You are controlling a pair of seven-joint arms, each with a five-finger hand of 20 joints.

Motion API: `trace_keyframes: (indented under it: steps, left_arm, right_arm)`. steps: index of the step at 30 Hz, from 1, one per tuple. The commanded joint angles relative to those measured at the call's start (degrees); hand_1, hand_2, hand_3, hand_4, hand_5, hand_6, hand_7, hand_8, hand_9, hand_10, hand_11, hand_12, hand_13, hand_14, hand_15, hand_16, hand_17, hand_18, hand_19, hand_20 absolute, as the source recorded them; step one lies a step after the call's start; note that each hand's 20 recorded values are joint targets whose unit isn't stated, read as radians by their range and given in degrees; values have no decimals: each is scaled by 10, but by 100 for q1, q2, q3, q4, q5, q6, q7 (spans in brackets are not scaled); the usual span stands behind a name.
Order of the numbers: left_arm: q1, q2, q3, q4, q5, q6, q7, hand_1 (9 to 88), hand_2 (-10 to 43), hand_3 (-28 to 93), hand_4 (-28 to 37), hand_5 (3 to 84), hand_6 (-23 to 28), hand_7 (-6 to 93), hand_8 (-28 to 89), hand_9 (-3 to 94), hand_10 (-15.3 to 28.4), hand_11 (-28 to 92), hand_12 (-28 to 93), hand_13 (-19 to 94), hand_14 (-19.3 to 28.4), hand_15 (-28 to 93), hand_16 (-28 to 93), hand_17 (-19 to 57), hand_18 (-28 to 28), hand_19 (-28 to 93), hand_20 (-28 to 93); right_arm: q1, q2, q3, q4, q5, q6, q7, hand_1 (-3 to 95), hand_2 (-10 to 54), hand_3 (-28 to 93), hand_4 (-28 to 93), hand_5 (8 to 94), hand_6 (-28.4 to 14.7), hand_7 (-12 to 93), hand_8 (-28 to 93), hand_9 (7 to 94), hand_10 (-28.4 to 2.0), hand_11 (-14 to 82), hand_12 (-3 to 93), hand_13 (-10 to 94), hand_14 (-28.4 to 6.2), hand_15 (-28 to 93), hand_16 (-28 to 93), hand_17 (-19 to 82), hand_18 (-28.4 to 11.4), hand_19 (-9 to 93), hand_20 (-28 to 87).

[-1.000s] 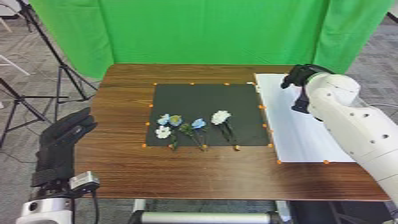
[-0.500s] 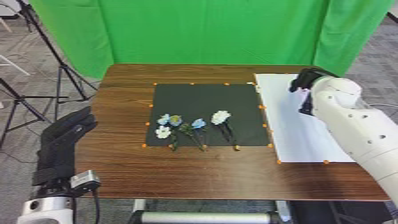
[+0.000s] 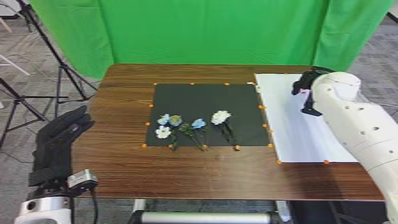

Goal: Arrange flowers

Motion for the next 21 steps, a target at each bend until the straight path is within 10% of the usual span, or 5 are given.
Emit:
trace_keyframes:
  steps: [1, 16, 21]
  left_arm:
    - [86, -76, 18, -13, 40, -57, -8, 277, 36, 821, -173, 406, 109, 208, -120, 318, 190, 421, 99, 195, 239, 659, -165, -129, 188, 516, 124]
    - [67, -198, -5, -18, 153, -133, -116, 277, 36, 822, -173, 406, 109, 209, -121, 318, 191, 421, 99, 194, 240, 658, -166, -129, 187, 517, 124]
    - [71, -158, 11, -15, 115, -94, -80, 278, 36, 822, -171, 406, 109, 209, -121, 318, 191, 422, 99, 194, 239, 658, -166, -129, 188, 517, 124]
  right_arm:
    - [-129, 45, -73, -59, -368, 102, -44, 260, 3, 890, -262, 435, -67, 169, -137, 398, -138, 173, 102, 617, -118, 849, 127, 209, -214, 822, 57]
    - [-374, 110, -340, -87, -1072, 293, 126, 427, -90, 865, -282, 577, -15, 284, -171, 612, -115, 307, 148, 682, -71, 835, 152, 257, -184, 844, 33]
    - [-438, 104, -362, -96, -1046, 375, 266, 512, -95, 761, -283, 622, -2, 402, -79, 768, -66, 150, 323, 722, -51, 820, 182, 284, -176, 866, 3]
